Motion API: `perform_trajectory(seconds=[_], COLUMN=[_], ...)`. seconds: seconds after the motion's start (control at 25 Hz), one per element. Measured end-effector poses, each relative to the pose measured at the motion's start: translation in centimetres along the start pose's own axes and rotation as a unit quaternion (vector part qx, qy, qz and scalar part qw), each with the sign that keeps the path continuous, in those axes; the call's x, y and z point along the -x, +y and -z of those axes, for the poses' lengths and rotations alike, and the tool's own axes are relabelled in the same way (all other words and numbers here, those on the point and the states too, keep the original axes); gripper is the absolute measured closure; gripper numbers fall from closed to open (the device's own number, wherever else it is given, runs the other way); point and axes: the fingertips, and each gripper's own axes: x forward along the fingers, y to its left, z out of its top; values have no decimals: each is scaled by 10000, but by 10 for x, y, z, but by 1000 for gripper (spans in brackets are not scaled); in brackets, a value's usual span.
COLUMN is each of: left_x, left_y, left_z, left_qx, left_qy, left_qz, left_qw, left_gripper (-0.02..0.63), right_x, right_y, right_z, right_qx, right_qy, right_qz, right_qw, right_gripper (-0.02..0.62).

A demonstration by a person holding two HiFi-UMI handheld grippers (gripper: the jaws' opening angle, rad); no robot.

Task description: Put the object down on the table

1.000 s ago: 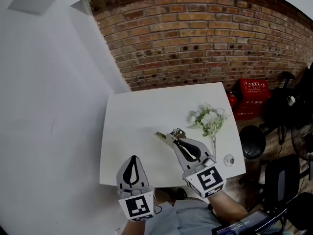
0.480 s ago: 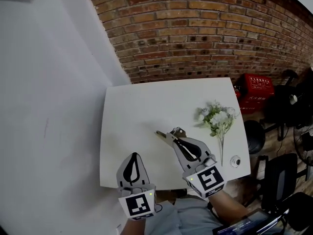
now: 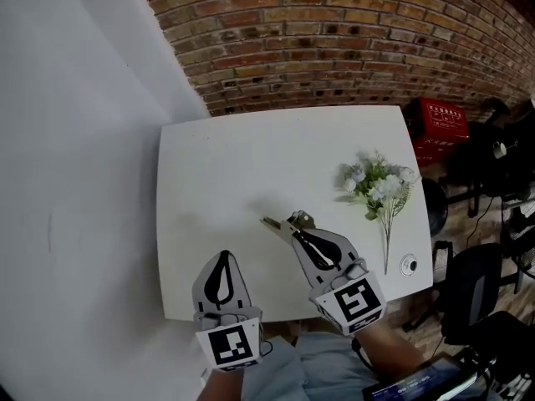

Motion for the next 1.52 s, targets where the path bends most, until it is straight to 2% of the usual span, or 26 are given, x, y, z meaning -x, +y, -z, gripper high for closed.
perform_trajectory(seconds=[0.28,0.52,0.68,1.52], left_x=[-25,-38,-43,-52], left_y=[-2,-4,-2,1], left_z=[31,51,61,80], left_qx=[71,144,200,178], left_qy=[398,568,684,784], left_qz=[216,330,372,480], left_qw=[9990,9977,9968,9956], left_gripper=[597,597,597,597], right_x=[-17,-26,-28,-30], right_y=[-3,-5,-9,-12], right_z=[36,56,68,89], right_qx=[-433,-556,-432,-492], right_qy=[495,686,691,867], right_qz=[38,80,123,287], right_qw=[9978,9961,9966,9946], right_gripper=[561,561,561,565])
